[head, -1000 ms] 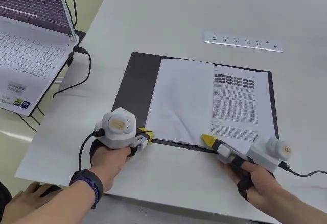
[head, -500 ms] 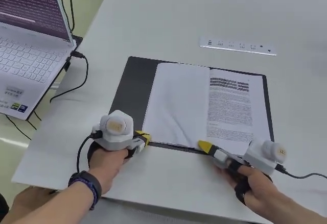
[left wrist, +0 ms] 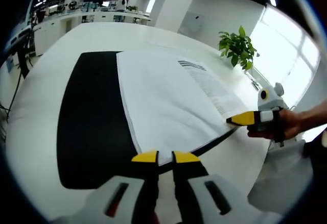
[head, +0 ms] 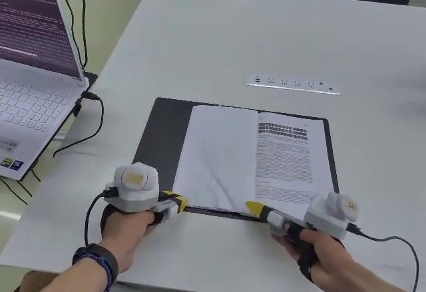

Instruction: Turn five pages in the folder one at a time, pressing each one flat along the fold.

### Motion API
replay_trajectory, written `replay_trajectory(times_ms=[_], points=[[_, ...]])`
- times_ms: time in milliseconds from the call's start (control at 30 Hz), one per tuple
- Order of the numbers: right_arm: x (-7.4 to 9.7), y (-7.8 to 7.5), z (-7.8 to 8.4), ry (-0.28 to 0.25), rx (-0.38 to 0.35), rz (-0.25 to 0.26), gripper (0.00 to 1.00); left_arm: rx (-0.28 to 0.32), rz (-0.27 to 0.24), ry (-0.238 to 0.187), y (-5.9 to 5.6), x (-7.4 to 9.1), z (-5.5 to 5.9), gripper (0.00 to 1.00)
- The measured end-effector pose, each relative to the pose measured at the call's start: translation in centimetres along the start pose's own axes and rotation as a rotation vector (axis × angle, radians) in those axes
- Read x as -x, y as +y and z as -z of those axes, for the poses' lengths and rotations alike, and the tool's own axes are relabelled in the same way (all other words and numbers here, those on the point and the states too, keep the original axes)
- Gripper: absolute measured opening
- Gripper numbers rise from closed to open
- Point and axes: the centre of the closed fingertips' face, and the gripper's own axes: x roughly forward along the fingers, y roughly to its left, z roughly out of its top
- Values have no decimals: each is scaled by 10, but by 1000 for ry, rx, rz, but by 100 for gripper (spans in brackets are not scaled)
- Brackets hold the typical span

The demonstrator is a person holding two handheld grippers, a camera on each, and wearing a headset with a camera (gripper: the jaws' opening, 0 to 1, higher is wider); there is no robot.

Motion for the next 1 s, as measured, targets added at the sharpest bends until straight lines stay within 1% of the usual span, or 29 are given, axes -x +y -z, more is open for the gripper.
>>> replay_trajectory(times_ms=[100, 167, 267, 367, 400, 500, 667, 800, 833, 867, 967, 1000], points=[[10, 2, -7, -18, 19, 4, 10, -25, 5, -16, -4, 8, -6, 11], [16, 0, -13, -35, 34, 10, 12, -32, 7, -18, -7, 12, -8, 12], [26, 1, -19, -60, 52, 16, 15, -53, 9, -21, -12, 18, -10, 14], [39, -8, -21, -71, 68, 56, 15, -80, 16, -19, -18, 23, -11, 16], [40, -9, -22, -74, 68, 58, 16, -92, 16, -17, -20, 25, -12, 17], [55, -13, -26, -92, 75, 78, 19, -116, 18, -18, -25, 30, -14, 19], [75, -15, -31, -88, 142, 102, 23, -145, 18, -29, -29, 40, -19, 23], [93, -11, -40, -101, 195, 113, 28, -181, 15, -47, -31, 49, -27, 27], [96, -10, -41, -100, 212, 118, 30, -192, 16, -57, -33, 53, -31, 28], [100, -10, -44, -96, 247, 126, 31, -198, 17, -62, -34, 54, -34, 29], [107, -7, -45, -81, 293, 130, 36, -218, 16, -72, -37, 60, -39, 32], [110, -7, -44, -72, 318, 134, 37, -230, 16, -76, -38, 63, -41, 32]])
